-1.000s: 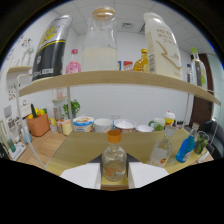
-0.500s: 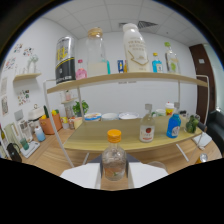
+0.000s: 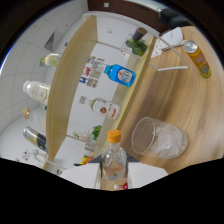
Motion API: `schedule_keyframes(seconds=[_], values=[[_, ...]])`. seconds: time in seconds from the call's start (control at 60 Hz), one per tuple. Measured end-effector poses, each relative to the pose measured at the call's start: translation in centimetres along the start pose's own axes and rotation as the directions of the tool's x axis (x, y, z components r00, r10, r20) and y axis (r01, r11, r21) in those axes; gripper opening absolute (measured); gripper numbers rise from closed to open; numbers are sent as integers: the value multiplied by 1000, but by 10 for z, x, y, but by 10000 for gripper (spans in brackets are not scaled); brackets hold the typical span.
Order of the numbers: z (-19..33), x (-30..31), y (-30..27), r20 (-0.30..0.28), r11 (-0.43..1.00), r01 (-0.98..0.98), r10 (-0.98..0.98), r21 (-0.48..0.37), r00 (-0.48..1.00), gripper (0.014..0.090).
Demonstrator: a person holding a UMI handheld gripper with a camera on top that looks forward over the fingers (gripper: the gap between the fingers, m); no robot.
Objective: Make me a cup of Vodka Sunrise.
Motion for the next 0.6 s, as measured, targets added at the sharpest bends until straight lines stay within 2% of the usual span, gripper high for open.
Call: schedule_keyframes(seconds=[0.133,0.217,0.283,0.433,0.6], values=[[3,-14,-1,74,968,-248,249,-19,966,354],[3,-24,-6,141,903,-428,429,-38,892,353],[1,-27,-10,172,841,-538,538,-51,825,354],[-1,-29,-15,198,748,-660,660,-75,725,353],[-2,-32,-11,177,812,-580,581,-65,794,355]])
